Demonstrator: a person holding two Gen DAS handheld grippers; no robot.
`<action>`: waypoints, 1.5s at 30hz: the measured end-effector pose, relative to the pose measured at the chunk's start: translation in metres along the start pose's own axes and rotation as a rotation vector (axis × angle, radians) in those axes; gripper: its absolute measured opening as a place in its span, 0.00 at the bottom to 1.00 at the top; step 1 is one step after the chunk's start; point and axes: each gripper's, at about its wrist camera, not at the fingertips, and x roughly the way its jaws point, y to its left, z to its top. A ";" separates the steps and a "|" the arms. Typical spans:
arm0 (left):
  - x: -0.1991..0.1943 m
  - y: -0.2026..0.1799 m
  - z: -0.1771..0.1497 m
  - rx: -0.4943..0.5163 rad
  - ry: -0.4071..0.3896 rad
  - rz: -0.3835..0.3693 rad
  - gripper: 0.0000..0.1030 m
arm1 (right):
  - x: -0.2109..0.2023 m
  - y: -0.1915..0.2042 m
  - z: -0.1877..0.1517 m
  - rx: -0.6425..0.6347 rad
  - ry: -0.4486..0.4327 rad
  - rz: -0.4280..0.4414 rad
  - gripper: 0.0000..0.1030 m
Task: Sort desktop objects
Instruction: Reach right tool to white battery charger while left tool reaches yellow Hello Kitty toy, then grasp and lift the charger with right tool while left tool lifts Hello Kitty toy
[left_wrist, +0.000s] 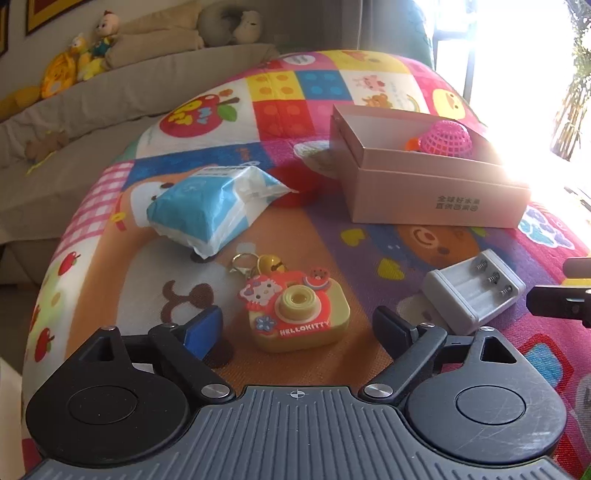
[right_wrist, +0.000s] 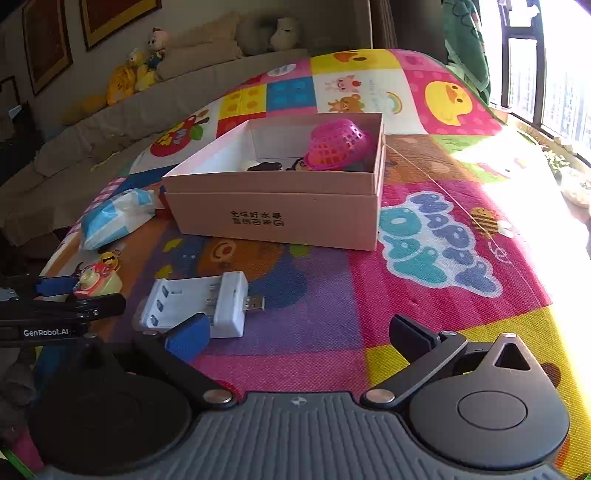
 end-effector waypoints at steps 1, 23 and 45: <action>0.000 0.001 0.000 -0.008 0.000 0.001 0.91 | 0.001 0.010 0.000 -0.029 -0.005 0.008 1.00; 0.000 0.009 -0.001 -0.055 -0.007 -0.005 0.97 | 0.047 0.045 0.011 -0.103 0.071 -0.052 1.00; -0.023 -0.018 0.010 0.090 -0.079 -0.028 0.59 | -0.016 0.016 0.014 -0.162 -0.014 -0.089 0.91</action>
